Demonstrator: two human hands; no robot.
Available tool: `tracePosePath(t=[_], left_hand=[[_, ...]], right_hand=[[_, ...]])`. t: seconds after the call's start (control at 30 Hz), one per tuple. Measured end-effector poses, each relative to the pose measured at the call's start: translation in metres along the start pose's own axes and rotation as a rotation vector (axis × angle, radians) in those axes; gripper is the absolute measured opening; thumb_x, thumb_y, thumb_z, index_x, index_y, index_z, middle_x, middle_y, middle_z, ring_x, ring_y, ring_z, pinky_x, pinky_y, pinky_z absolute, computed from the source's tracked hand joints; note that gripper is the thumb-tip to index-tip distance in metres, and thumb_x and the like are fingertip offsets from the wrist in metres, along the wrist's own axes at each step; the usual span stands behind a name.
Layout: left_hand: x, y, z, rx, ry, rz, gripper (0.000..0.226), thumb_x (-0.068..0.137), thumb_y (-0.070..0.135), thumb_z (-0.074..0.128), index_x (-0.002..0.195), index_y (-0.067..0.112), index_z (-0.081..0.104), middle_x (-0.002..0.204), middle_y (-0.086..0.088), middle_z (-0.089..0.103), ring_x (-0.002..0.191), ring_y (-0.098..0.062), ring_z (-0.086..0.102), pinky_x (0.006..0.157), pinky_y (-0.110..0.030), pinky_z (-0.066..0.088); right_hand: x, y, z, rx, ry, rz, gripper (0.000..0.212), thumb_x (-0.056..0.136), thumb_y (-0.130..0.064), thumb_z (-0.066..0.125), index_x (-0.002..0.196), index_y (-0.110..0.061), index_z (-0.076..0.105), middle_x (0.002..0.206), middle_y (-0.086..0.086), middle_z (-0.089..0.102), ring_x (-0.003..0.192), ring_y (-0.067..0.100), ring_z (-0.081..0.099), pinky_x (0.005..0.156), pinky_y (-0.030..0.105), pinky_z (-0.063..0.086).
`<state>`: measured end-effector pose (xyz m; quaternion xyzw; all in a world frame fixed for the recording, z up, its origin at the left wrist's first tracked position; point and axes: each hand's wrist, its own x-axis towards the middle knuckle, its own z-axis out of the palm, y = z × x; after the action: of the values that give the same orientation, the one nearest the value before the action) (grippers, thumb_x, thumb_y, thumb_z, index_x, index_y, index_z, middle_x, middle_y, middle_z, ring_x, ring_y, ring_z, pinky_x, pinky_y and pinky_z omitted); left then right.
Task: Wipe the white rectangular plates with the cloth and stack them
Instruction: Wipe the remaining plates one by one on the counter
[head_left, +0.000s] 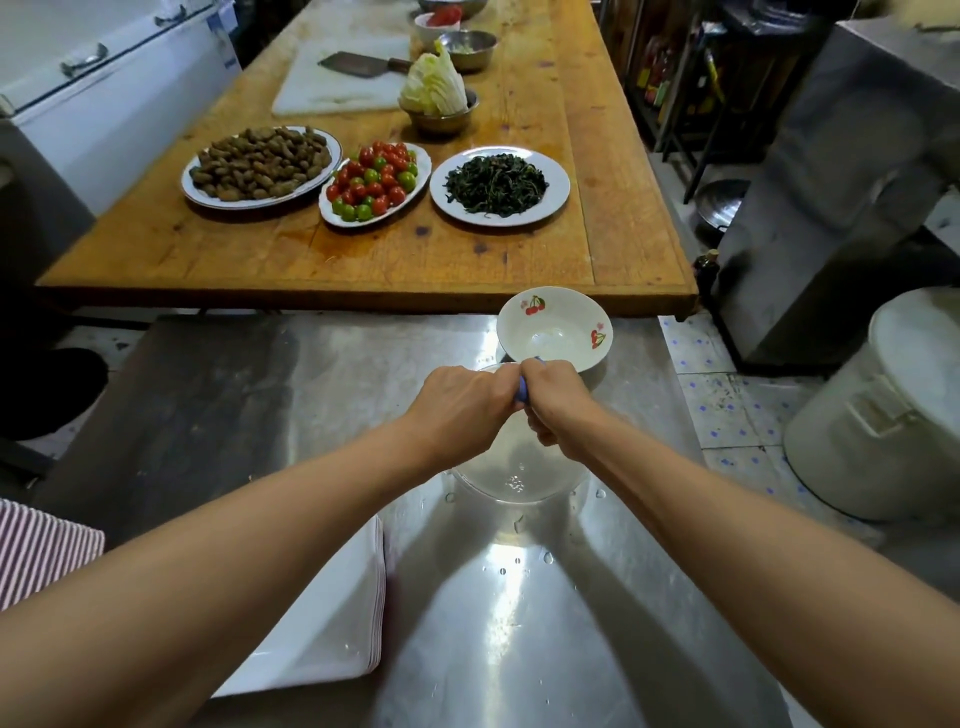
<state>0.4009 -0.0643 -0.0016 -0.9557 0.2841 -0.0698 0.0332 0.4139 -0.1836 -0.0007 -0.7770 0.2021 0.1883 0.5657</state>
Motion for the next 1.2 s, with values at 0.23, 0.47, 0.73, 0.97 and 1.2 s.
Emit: tracePosePath(t=[0.23, 0.47, 0.73, 0.97, 1.2], left_hand=[[-0.008, 0.006, -0.004, -0.415, -0.196, -0.326, 0.019, 0.096, 0.037, 0.042, 0.093, 0.019, 0.036, 0.095, -0.011, 0.062, 0.074, -0.025, 0.048, 0.055, -0.033, 0.029], [-0.019, 0.019, -0.011, -0.936, -0.157, -0.539, 0.014, 0.095, 0.020, 0.049, 0.107, 0.013, 0.043, 0.094, -0.011, 0.064, 0.073, -0.023, 0.063, 0.059, -0.031, 0.052], [-0.068, 0.017, -0.031, -1.850, -0.107, -0.927, 0.016, 0.097, 0.025, 0.048, 0.100, 0.013, 0.058, 0.064, 0.002, 0.071, 0.056, -0.010, 0.068, 0.044, -0.020, 0.049], [-0.144, -0.009, -0.044, -1.880, -0.087, -1.049, 0.036, 0.092, 0.047, 0.050, 0.107, 0.016, 0.062, 0.101, -0.011, 0.069, 0.094, -0.029, 0.066, 0.083, -0.043, 0.054], [-0.232, -0.044, -0.059, -1.599, 0.018, -0.767, 0.008, 0.090, 0.016, 0.060, 0.091, 0.016, 0.068, 0.089, -0.004, 0.070, 0.089, -0.020, 0.061, 0.077, -0.030, 0.046]], right_hand=[[-0.018, -0.006, -0.010, -0.014, -0.087, -0.081, 0.016, 0.097, -0.019, 0.043, 0.113, -0.019, 0.040, 0.091, 0.006, 0.057, 0.074, 0.015, 0.058, 0.060, 0.028, 0.051], [-0.034, 0.000, -0.029, 0.038, -0.178, -0.017, 0.013, 0.097, -0.027, 0.048, 0.109, -0.027, 0.045, 0.095, 0.003, 0.060, 0.083, 0.020, 0.064, 0.063, 0.031, 0.053], [-0.080, 0.008, -0.024, 0.183, -0.045, -0.272, 0.043, 0.079, 0.018, 0.053, 0.093, -0.022, 0.055, 0.103, 0.009, 0.055, 0.091, 0.024, 0.062, 0.056, 0.022, 0.056], [-0.156, 0.018, 0.025, 0.073, -0.021, -0.503, 0.039, 0.085, 0.011, 0.050, 0.089, -0.028, 0.057, 0.087, -0.005, 0.061, 0.080, 0.009, 0.064, 0.064, 0.019, 0.055], [-0.212, 0.028, 0.091, 0.081, -0.078, -0.459, 0.032, 0.088, 0.008, 0.047, 0.097, -0.021, 0.056, 0.088, 0.006, 0.063, 0.075, 0.015, 0.065, 0.062, 0.020, 0.056]])
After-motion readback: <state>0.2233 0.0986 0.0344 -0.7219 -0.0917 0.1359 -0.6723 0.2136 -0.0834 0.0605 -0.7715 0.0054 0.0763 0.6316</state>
